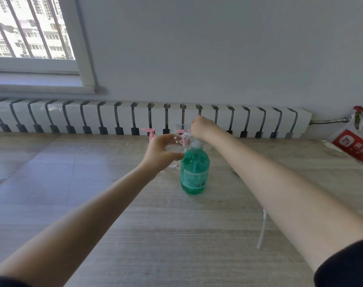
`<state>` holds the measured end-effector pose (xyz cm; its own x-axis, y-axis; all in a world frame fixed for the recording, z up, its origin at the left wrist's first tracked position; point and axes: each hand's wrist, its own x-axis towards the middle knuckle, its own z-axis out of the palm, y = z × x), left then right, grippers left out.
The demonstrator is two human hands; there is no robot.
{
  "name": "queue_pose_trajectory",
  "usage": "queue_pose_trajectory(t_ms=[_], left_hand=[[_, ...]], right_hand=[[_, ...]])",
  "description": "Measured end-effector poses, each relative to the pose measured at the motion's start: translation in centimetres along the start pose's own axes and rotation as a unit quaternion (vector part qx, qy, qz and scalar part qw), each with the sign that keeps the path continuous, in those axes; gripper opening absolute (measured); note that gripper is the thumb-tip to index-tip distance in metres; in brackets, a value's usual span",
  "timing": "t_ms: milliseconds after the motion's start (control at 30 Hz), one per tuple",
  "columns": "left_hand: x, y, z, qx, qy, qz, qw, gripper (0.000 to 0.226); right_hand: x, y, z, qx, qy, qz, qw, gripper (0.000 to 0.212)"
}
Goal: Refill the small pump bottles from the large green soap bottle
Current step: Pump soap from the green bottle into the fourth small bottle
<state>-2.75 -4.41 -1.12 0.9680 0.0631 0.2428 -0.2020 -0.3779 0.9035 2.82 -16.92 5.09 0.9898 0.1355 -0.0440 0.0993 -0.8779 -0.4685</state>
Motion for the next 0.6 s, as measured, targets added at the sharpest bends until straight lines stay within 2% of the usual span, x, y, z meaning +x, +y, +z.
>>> queue_pose_trajectory(t_ms=[133,600], left_hand=[[-0.03,-0.47,0.01,0.007,0.002,-0.007,1.0,0.058],[0.06,-0.19,-0.07,0.008,0.003,-0.009,1.0,0.059]], right_hand=[[-0.07,0.23,0.64,-0.003,0.007,-0.003,1.0,0.035],[-0.51,0.04,0.33,-0.006,0.017,-0.005,1.0,0.025]])
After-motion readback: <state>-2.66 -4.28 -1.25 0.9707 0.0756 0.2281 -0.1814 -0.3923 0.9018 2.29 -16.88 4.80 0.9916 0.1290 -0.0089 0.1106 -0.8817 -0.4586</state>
